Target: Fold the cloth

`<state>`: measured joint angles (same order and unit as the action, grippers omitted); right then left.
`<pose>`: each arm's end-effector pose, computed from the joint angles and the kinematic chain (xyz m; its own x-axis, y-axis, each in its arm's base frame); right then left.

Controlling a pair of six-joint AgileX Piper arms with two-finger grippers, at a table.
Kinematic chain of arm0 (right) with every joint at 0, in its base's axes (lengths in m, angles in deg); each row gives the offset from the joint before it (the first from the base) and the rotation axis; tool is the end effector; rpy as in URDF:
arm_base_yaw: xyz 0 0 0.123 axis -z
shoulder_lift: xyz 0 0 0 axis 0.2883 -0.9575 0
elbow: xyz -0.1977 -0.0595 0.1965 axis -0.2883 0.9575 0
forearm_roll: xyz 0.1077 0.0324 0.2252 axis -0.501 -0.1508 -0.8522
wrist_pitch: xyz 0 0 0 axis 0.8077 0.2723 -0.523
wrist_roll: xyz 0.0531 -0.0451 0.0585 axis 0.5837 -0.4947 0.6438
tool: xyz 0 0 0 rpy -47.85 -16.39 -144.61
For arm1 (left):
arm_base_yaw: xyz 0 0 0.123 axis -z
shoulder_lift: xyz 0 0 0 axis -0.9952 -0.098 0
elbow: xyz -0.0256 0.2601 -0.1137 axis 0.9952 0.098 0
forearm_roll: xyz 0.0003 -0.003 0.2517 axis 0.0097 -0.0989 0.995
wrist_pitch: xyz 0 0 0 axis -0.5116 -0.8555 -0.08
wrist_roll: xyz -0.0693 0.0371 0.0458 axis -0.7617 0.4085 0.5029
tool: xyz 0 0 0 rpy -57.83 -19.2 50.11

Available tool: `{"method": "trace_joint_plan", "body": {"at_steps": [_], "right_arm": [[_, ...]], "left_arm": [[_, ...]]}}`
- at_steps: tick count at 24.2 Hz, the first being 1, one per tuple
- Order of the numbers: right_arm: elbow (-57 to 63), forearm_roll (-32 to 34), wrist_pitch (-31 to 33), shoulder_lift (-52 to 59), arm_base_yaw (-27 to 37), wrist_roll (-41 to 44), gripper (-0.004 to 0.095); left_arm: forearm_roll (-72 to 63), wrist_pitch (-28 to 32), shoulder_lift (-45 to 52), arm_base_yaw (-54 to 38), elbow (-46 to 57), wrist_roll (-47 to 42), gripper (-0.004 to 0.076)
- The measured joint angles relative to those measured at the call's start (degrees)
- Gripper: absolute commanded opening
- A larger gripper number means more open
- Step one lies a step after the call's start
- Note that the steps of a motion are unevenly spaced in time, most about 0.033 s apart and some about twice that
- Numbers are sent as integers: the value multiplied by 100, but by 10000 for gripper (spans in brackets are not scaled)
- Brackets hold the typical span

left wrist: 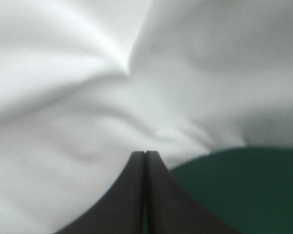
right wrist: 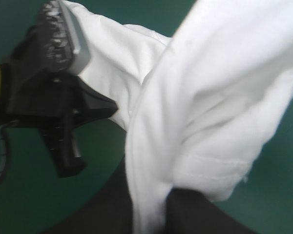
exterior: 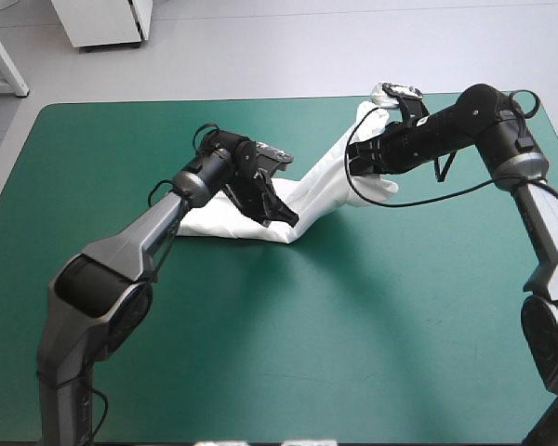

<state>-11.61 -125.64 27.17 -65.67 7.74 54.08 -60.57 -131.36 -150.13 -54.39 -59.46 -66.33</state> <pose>0.3699 0.1101 0.3693 -0.8492 -0.1051 -0.5176 -0.3947 0.7774 0.4898 0.3810 -0.2317 0.2587 -0.7958 0.5400 -0.2742 0.5801 0.8097 -0.0889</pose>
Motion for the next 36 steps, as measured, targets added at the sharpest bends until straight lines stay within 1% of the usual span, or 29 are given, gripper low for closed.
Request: {"method": "trace_joint_plan", "body": {"at_steps": [3,4,8,9,10,11,14,15,16,18,20,23,28,30,33,36], "right_arm": [[0,-26,-42,4,0,-23,-13],[0,-91,-86,4,0,-70,-13],[0,-212,-281,4,-65,-166,-13],[0,-212,-431,4,-178,-230,-13],[0,-212,-504,4,-272,-253,-13],[-16,-217,-638,-28,-497,-280,-13],[-176,-251,-803,-204,-887,-294,-13],[-309,-258,-888,-346,-1107,-298,-13],[-486,-258,-959,-517,-1289,-298,-13],[-1012,-275,-1016,-966,-1616,-298,-13],[-1584,-285,-1021,-1459,-1899,-208,-13],[-2393,-298,-981,-2234,-2252,29,-13],[-3143,-298,-944,-3085,-2604,295,-8],[-3297,-298,-942,-3301,-2702,344,16],[-3406,-329,-948,-3530,-2830,362,105],[-3417,-609,-948,-3685,-2915,213,246]], "left_arm": [[286,-60,790,-107,656,-62,-9],[405,-53,1433,-251,1300,-77,-9],[490,9,2802,-711,2814,-192,-9],[533,0,3594,-972,3614,-203,-9],[561,0,3927,-1064,3912,-209,-9],[572,-21,4753,-1252,4560,-209,-9],[584,-69,5853,-1365,5189,-225,-9],[584,-88,6344,-1376,5352,-311,-9],[584,-114,6844,-1376,5453,-486,-9],[584,-257,7529,-1376,5570,-835,-9],[584,-355,7862,-1376,5685,-964,-9],[560,-355,7913,-1376,5770,-1099,-9],[519,-355,7913,-1376,5776,-1158,-9],[503,-355,7913,-1376,5776,-1158,-9],[485,-355,7913,-1376,5776,-1158,-9],[478,-355,7913,-1376,5776,-1158,-9]]}}
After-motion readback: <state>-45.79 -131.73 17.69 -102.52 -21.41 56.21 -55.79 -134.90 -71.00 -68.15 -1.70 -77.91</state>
